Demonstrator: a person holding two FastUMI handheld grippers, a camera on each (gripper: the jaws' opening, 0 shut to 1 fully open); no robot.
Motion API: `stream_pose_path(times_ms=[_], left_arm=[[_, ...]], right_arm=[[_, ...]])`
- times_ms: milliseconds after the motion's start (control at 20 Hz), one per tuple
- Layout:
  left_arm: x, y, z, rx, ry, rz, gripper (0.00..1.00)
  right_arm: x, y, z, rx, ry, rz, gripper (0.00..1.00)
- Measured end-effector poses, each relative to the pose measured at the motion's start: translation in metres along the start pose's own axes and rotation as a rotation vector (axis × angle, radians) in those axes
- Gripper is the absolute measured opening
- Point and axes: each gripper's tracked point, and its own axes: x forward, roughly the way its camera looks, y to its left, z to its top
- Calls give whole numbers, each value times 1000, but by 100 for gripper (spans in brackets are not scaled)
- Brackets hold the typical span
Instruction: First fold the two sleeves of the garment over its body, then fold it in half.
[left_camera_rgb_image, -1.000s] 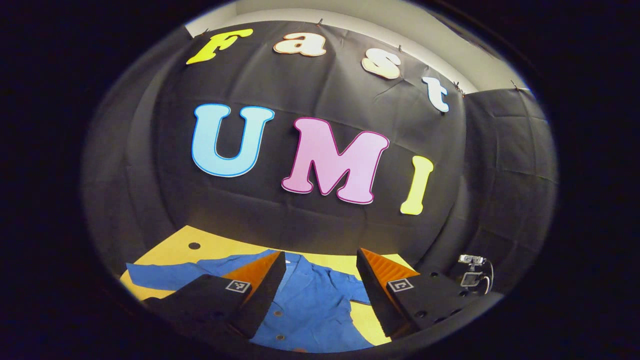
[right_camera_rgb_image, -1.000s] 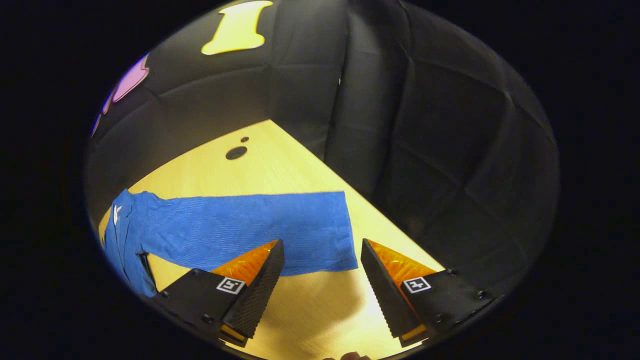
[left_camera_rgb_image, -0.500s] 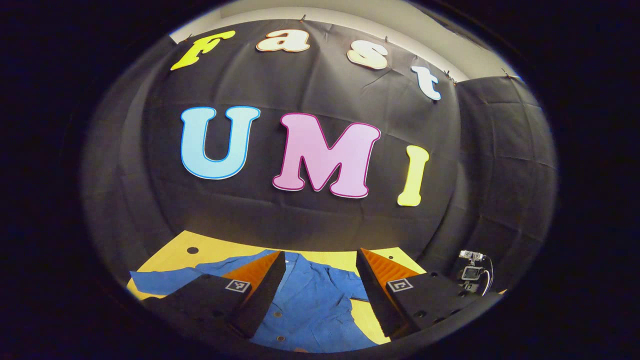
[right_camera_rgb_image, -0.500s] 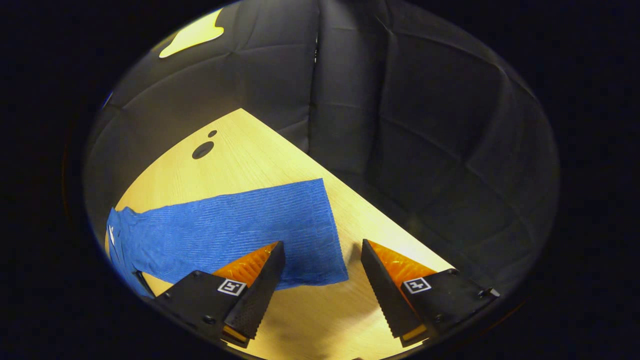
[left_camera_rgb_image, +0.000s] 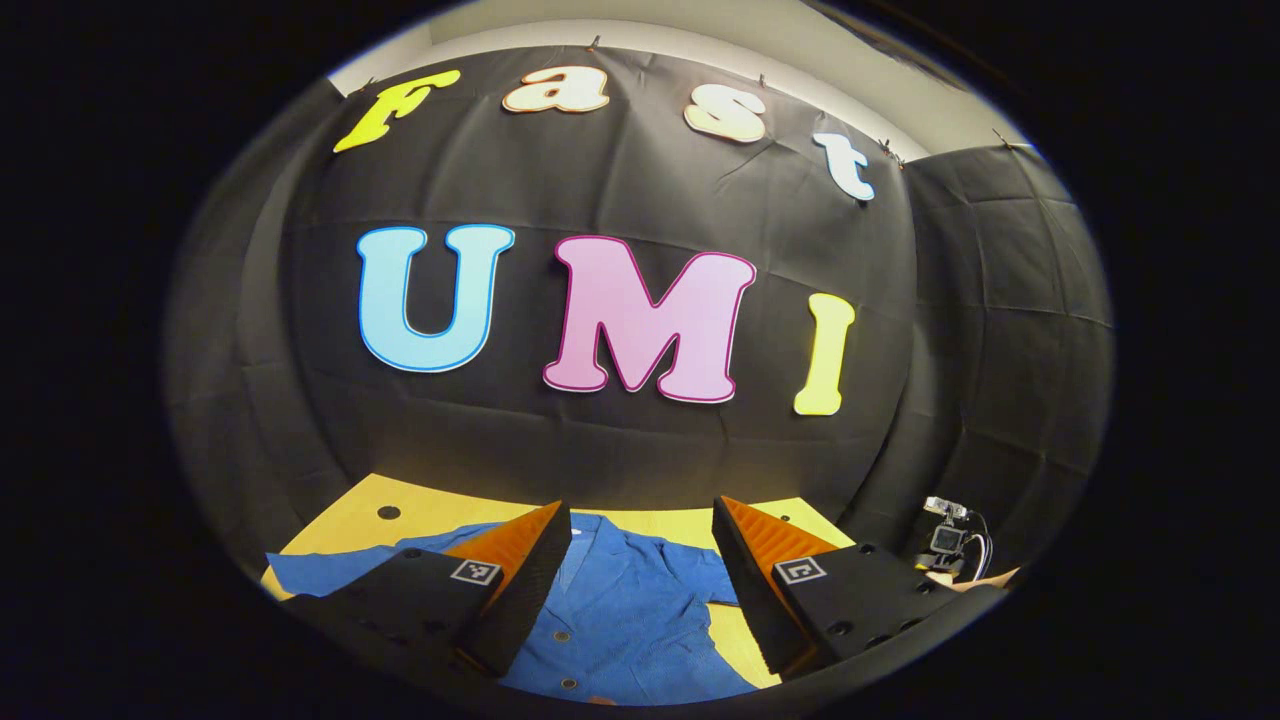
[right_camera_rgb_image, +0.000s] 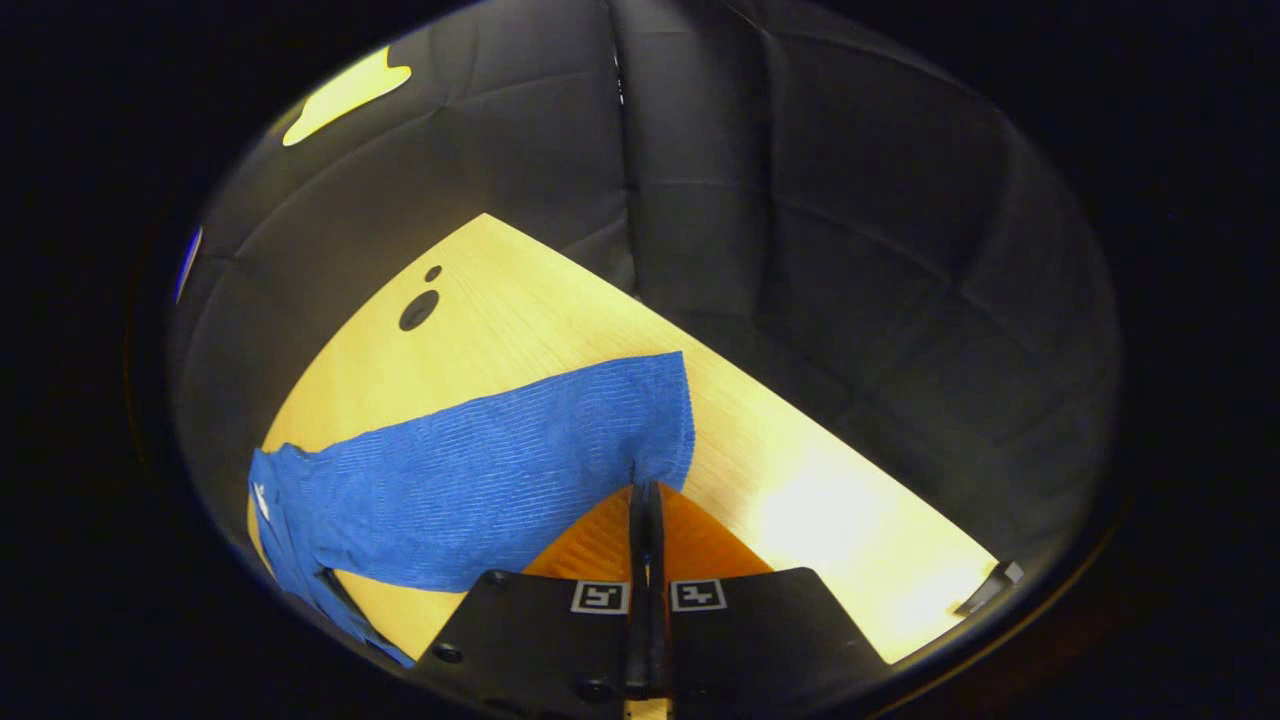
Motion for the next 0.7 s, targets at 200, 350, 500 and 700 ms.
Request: stream_pose_path(times_ms=[200,350,500,700], left_arm=[[-2,9,-3,-8,8,16,82],[-10,14,1,-10,-8,24,82],[-23,20,2,-13,-17,27,80],[-39,36,-10,-96,9,19,81]], right_arm=[[-13,-6,6,-57,-42,-1,1],[-37,-3,14,-83,-95,-3,1],[-69,8,28,-90,-166,17,1],[-111,51,46,-105,-224,88,1]])
